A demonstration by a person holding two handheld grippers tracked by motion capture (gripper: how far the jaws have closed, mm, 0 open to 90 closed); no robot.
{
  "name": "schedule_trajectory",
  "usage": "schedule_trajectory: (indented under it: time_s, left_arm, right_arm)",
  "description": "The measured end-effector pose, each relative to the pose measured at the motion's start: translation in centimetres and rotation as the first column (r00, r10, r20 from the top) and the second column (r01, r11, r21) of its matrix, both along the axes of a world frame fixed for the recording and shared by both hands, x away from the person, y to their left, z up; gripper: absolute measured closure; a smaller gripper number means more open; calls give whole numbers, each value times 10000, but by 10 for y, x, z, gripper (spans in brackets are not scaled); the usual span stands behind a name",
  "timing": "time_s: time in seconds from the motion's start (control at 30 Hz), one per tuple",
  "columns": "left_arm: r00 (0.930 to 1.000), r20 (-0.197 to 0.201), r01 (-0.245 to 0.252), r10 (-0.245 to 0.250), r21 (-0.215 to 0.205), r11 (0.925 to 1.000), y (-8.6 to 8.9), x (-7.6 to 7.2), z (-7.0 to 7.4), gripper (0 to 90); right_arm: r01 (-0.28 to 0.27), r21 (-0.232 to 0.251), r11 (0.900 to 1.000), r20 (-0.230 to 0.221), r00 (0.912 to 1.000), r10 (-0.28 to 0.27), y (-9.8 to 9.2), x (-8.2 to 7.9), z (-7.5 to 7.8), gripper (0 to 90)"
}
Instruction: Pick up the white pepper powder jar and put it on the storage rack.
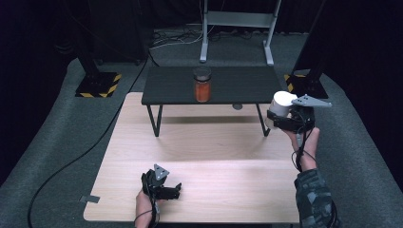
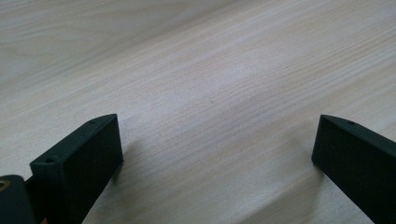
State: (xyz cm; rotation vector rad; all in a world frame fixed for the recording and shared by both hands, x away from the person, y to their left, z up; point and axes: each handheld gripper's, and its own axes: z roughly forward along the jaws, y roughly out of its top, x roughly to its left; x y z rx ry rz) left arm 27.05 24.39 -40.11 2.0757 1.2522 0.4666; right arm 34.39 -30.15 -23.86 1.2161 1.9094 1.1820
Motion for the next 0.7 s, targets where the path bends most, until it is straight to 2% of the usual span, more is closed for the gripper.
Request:
schedule_trajectory:
  time_s: [0.7]
  left_arm:
    - [10000, 4, -3, 3, -11, 10000, 0, 0, 0, 16]
  right_arm:
    - [-128, 24, 9999, 47, 9999, 128, 5, 13, 16, 303]
